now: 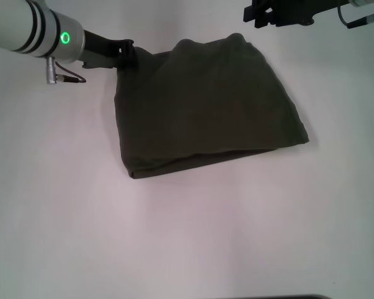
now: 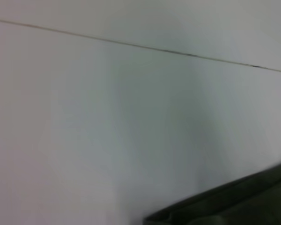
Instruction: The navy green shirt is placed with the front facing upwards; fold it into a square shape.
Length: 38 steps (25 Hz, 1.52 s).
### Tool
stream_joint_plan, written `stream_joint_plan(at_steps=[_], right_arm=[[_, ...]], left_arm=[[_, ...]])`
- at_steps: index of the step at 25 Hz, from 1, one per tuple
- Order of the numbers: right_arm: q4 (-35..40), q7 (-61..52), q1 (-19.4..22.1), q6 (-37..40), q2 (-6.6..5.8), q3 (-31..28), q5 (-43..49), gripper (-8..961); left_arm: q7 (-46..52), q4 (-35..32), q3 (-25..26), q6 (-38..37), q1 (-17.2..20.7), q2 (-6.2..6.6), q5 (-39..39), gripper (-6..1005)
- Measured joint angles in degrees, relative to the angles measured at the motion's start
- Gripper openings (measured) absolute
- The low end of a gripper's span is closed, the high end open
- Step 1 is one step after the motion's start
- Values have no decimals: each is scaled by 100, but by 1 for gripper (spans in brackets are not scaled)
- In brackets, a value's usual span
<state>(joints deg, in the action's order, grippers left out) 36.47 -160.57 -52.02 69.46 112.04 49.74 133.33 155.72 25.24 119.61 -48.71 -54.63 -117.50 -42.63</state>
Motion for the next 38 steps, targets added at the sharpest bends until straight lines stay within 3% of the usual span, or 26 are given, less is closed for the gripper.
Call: stream_joint_plan(at_steps=[4, 15, 28, 38], right_arm=[[0, 0, 1, -13, 0, 0, 0, 285], [0, 0, 8, -12, -9, 0, 0, 286], [0, 0, 15, -12, -9, -8, 0, 286], [1, 0, 17, -30, -23, -9, 0, 287]], left_arm=[[23, 40, 31, -41, 10, 10, 0, 107], [104, 145, 163, -124, 158, 107, -35, 3], [-102, 202, 290, -117, 275, 109, -41, 18], [15, 1006, 599, -351, 799, 72, -60, 196]])
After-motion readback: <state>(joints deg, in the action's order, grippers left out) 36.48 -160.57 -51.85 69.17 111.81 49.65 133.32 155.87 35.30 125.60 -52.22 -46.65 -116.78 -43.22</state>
